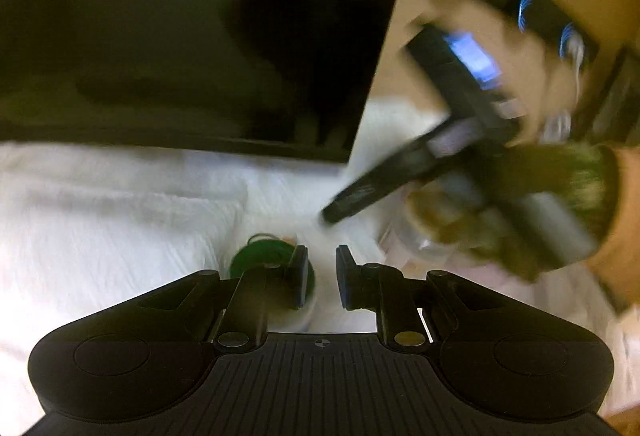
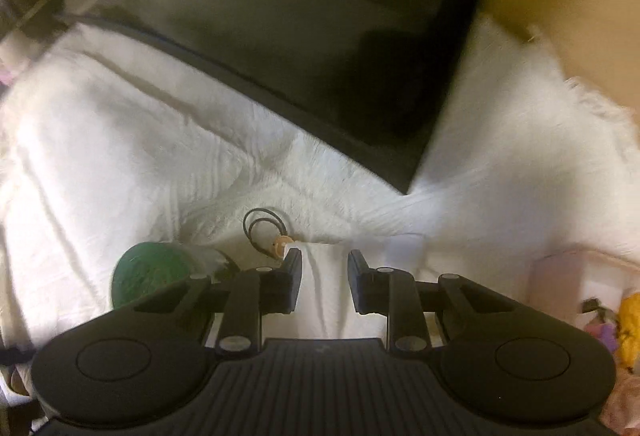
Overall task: Organize soft objects
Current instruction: 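Grasp the small round charm keychain with the left tool while the right tool grasps the white tissue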
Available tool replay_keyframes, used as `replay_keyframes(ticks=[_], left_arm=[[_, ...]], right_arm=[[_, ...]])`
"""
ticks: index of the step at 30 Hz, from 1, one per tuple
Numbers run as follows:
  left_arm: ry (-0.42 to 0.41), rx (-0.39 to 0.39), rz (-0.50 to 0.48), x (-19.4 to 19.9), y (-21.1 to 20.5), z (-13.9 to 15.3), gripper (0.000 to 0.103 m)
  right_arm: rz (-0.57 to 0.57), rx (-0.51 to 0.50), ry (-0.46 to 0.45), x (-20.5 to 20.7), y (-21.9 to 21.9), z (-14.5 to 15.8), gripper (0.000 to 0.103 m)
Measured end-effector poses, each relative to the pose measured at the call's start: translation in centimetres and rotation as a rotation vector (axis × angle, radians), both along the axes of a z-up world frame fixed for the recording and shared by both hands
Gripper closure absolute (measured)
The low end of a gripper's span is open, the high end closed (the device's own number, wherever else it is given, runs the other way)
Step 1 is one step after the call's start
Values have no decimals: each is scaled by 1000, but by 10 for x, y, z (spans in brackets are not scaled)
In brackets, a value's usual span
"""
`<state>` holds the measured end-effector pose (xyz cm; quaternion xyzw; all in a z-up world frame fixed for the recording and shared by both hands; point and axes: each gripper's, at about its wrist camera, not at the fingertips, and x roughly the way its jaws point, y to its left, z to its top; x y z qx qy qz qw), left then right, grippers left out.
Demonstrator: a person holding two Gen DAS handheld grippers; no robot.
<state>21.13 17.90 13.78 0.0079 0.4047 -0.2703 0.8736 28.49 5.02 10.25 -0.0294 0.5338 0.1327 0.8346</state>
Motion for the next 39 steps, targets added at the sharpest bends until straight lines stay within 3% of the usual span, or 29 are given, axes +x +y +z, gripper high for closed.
replay_keyframes(ticks=[5,9,13,19,23,27,32,36,39], left_arm=[[-15,274,-279,60,-53,-3,85],[-17,429,-478,80,-86,-18,85],[49,503,-584,96,-105,-35,82],[148,621,-649,123,-124,-69,82],[195,661,-695,128,-129,-87,82],[169,722,-722,127,-129,-104,80],[135,677,-672,135,-124,-103,69],[109,622,-706,132,-123,-100,80],[156,596,-662,139,-117,-97,80]], right_arm=[[-43,-4,-107,-26,-30,39,78],[-75,18,-163,-57,-57,51,78],[-81,-15,-200,-81,-70,52,77],[-126,11,-178,-89,-81,42,74],[-140,10,-171,-96,-88,44,74],[-143,11,-170,-93,-91,42,68],[-135,13,-169,-89,-88,45,61],[-117,25,-164,-79,-79,47,60],[-118,43,-147,-67,-72,49,60]])
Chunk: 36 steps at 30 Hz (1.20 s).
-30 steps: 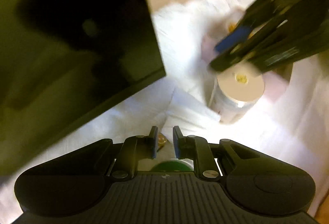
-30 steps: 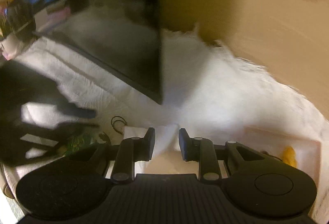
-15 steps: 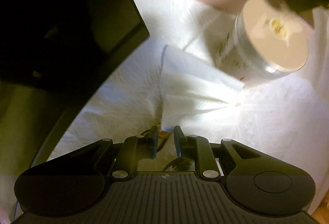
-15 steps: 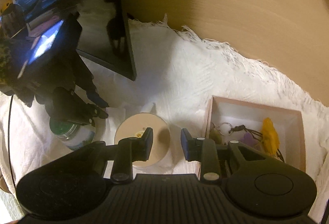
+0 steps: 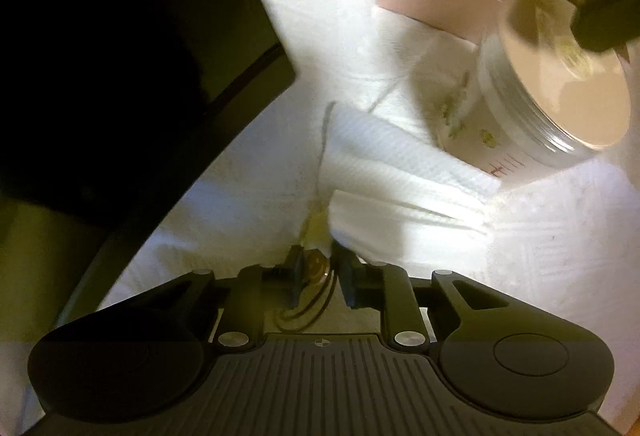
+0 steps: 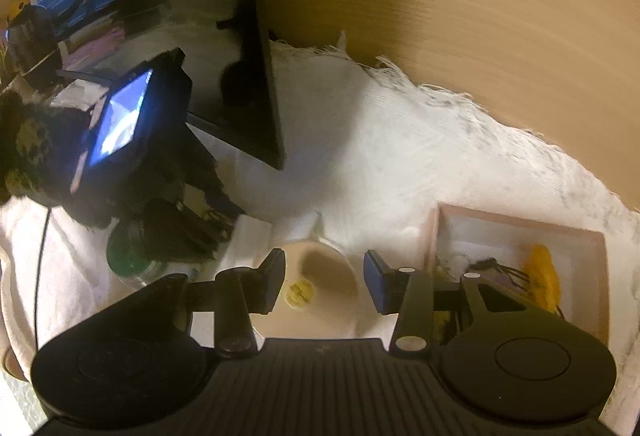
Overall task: Organize soft objects
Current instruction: 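Grasp the small round charm keychain with the left tool while the right tool grasps the white tissue, then carry the tissue into the pink box and open the right tool while the left tool drops the charm there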
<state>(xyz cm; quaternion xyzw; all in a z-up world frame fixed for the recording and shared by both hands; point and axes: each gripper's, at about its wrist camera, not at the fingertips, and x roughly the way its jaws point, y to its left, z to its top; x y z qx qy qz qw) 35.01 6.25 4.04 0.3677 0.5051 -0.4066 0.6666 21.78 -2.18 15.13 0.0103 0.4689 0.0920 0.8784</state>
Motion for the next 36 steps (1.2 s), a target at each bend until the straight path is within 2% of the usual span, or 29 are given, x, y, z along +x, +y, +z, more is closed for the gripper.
replay_keyframes(ticks=[3,7,9,14,18,21,24,26,29,31,32,33,36], left_arm=[[51,-59,113,11,17,3,81],[86,-241,234,14,58,28,81],[87,-305,304,13,80,41,81],[-52,-325,379,-4,120,67,82],[-145,-345,453,-31,151,83,82],[-169,-381,530,-40,172,89,82],[-185,-400,576,-53,181,87,82],[-174,-407,591,-60,186,83,82],[-145,-407,618,-69,199,77,82],[-131,-404,632,-75,205,74,82],[-125,-405,643,-74,208,70,82],[-116,-410,662,-75,210,69,82],[-102,-438,698,-85,210,67,82]], right_arm=[[3,29,22,11,8,1,60],[18,14,50,28,28,-2,60],[14,6,86,40,40,-7,60],[12,29,187,64,69,-28,60],[42,-45,242,80,98,-54,61],[13,-70,285,94,107,-70,61],[-11,-120,287,99,116,-86,61],[-37,-146,290,102,119,-95,61],[-79,-119,326,106,113,-108,61],[-67,-134,312,104,112,-107,64],[-62,-139,310,103,112,-107,77],[-57,-137,310,102,110,-105,100],[-47,-112,274,91,105,-90,101]])
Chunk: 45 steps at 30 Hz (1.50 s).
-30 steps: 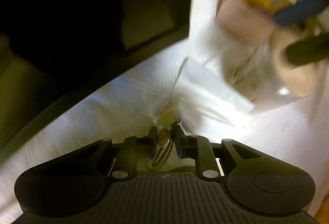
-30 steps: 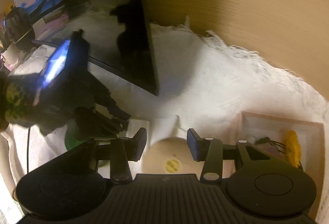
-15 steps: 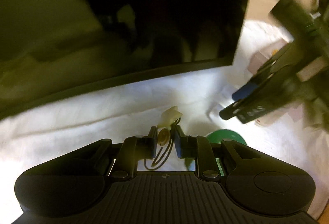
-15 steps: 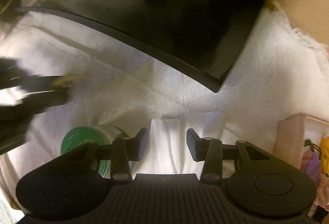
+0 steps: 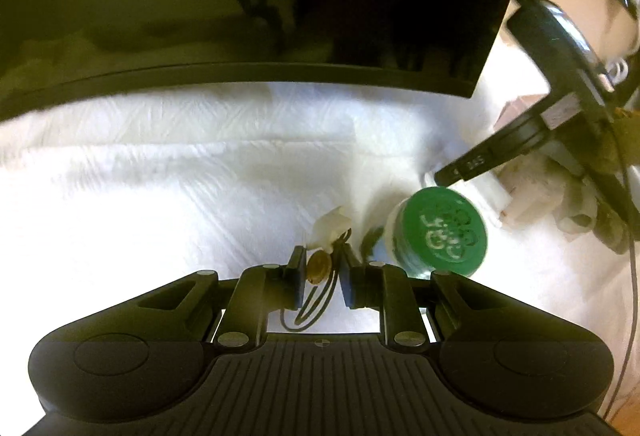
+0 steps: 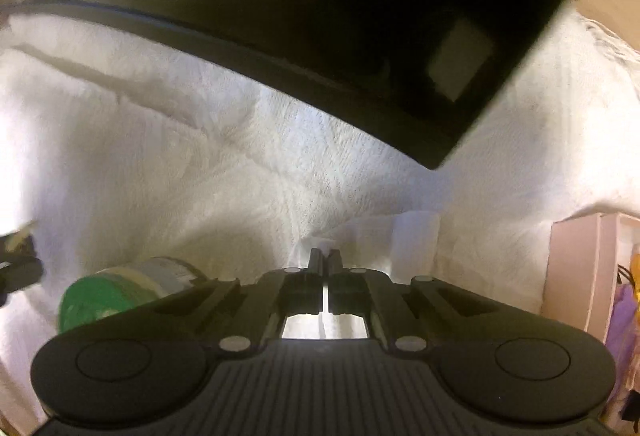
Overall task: Organize soft objects
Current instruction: 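Carry the tissue into the pink box and open the right tool while the left tool drops the charm there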
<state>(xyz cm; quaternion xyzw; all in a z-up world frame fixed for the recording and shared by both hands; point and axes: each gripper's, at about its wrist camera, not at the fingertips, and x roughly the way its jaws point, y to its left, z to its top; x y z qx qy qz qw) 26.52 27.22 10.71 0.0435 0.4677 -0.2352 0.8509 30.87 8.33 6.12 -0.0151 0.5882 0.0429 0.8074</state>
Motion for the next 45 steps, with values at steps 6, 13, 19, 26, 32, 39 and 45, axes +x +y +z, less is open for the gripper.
replay_keyframes(ticks=[6,13,19,26,32,39,45], left_arm=[[-50,-14,17,-23,-18,24,82],[-141,13,43,-45,-45,52,82],[-169,-18,59,-60,-70,66,82],[-198,-45,-8,-68,-138,70,82],[-205,-54,-113,-73,-222,66,81],[-186,-69,-225,-78,-298,56,81],[-130,-180,-195,-69,-329,26,81]], right_arm=[[91,81,-169,-40,-9,74,101],[157,182,-340,-90,-26,156,101],[162,205,-428,-118,-58,197,101],[130,180,-516,-153,-114,226,101],[50,150,-538,-177,-176,226,101],[-60,125,-531,-191,-239,208,101],[-147,144,-490,-181,-274,171,101]])
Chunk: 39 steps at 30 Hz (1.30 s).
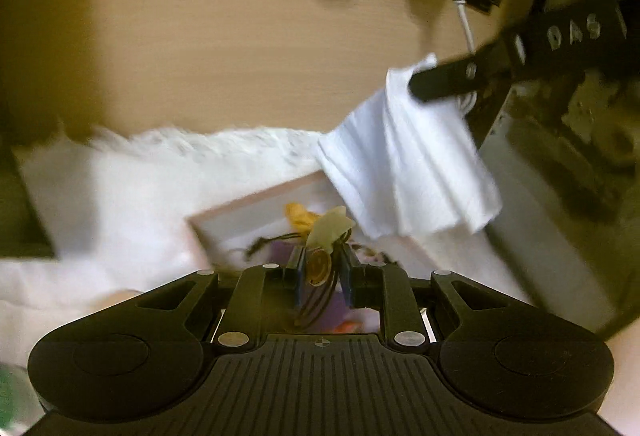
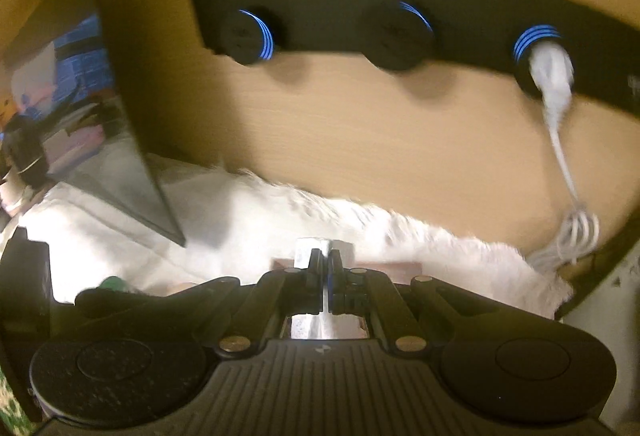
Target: Organize soft objects
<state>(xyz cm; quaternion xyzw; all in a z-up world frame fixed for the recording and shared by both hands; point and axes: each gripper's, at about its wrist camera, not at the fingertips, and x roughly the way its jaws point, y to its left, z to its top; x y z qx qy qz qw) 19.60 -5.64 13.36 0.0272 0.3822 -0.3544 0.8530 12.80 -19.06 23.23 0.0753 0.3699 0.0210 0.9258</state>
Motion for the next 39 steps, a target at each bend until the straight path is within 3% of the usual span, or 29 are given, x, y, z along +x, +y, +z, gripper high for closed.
replay_keyframes(ticks=[4,11,18,22,25,29,34,36,37,39], left_arm=[[81,-1,30,9,-21,-35,81],[65,215,81,21,-42,-79,80],[54,271,19,26,-54,-91,72],[38,279,-3,28,-57,-91,69],[-4,295,-2,22,-53,-87,69],[-33,243,27,6,-36,-78,70],[13,257,-41,0,-36,-85,70],[33,290,-69,2,-43,-93,69],[19,309,-93,0,-48,-96,72],[11,321,-82,1,-54,-97,67]], right_arm=[[-30,80,79,18,-16,-44,101],[-75,195,212,64,-41,-128,101],[-107,201,335,91,-53,-188,100],[-126,177,345,92,-54,-190,100],[-149,90,350,89,-46,-187,100],[-164,65,318,75,-37,-174,96],[-193,109,277,60,-35,-148,84],[-210,83,243,52,-32,-135,72],[-217,65,232,49,-32,-129,70],[-233,25,204,37,-32,-118,68]])
